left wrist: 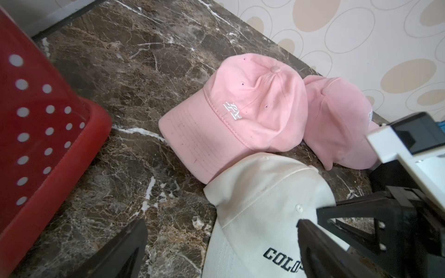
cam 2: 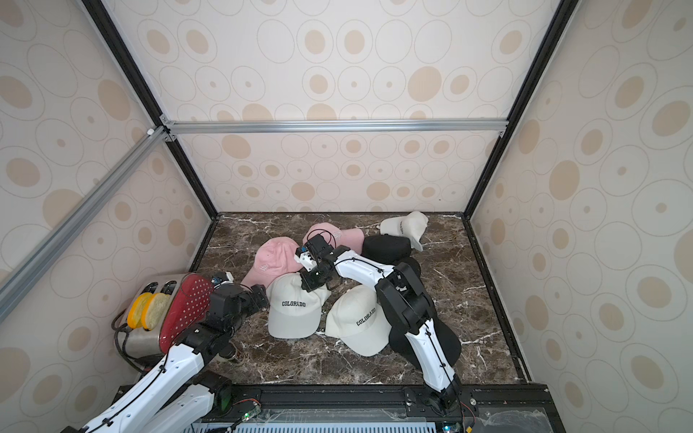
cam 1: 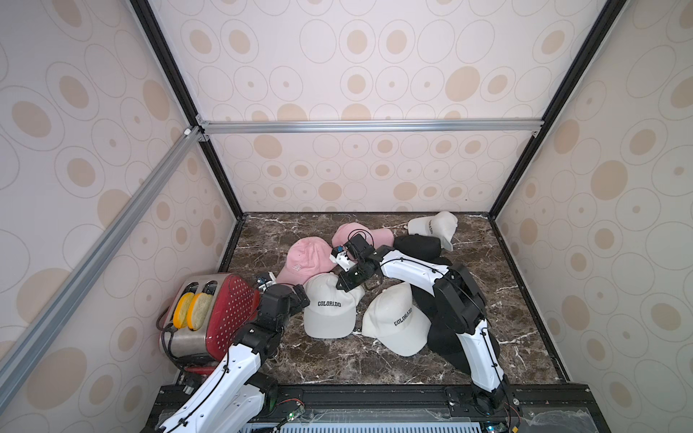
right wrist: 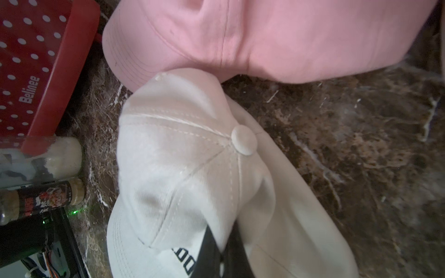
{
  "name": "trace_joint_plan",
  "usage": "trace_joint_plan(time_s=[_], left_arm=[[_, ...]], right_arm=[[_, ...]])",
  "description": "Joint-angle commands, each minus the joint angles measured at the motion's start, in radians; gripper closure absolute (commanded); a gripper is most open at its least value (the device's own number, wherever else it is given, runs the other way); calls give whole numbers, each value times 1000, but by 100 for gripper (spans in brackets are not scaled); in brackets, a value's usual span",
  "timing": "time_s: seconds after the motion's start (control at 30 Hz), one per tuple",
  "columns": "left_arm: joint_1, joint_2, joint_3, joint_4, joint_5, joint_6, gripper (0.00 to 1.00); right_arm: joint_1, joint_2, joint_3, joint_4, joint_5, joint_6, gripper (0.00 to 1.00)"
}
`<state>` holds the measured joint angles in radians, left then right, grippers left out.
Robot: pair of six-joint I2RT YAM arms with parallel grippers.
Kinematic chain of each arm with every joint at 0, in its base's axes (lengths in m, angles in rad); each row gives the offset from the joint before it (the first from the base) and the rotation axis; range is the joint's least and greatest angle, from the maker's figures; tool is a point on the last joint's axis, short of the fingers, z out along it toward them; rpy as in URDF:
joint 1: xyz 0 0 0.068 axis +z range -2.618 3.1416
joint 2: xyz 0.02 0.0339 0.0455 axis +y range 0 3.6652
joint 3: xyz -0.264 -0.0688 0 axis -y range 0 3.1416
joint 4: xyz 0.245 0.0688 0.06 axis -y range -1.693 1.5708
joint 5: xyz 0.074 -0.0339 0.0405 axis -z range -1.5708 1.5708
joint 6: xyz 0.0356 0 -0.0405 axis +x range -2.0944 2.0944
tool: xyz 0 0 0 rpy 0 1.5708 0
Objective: Stack the baseball caps by color
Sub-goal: Place the baseball cap at the center of the board.
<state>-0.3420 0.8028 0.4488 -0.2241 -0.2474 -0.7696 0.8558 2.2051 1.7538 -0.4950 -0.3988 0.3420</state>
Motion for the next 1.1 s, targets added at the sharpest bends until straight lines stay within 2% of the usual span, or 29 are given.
trace_joint_plan(time_s=[0.0,0.23,0.4,0.53,0.63,0.77,0.97,1.07], left_arm=[[5,14,30,0,18,27,1],[6,27,39,-1,25,39,1],[5,24,37,3,23,49,1],[6,31,43,11,53,58,1],[5,37,46,18,83,73,1],[6,19,56,16,95,77,1],[3,29,-18,204,302,12,1],[1,64,-21,221,323,11,1]], right_arm=[[-4,62,71,2,51,11,100],[-9,171,273,-92,78,-19,100],[-10,151,258,-72,99,-11,96],[-13,122,248,-86,105,-12,86],[-15,73,217,-84,106,-36,80],[-17,-23,136,-77,113,-64,67],[-48,-187,-53,9,81,-53,50],[-76,-283,-168,78,77,-50,41]])
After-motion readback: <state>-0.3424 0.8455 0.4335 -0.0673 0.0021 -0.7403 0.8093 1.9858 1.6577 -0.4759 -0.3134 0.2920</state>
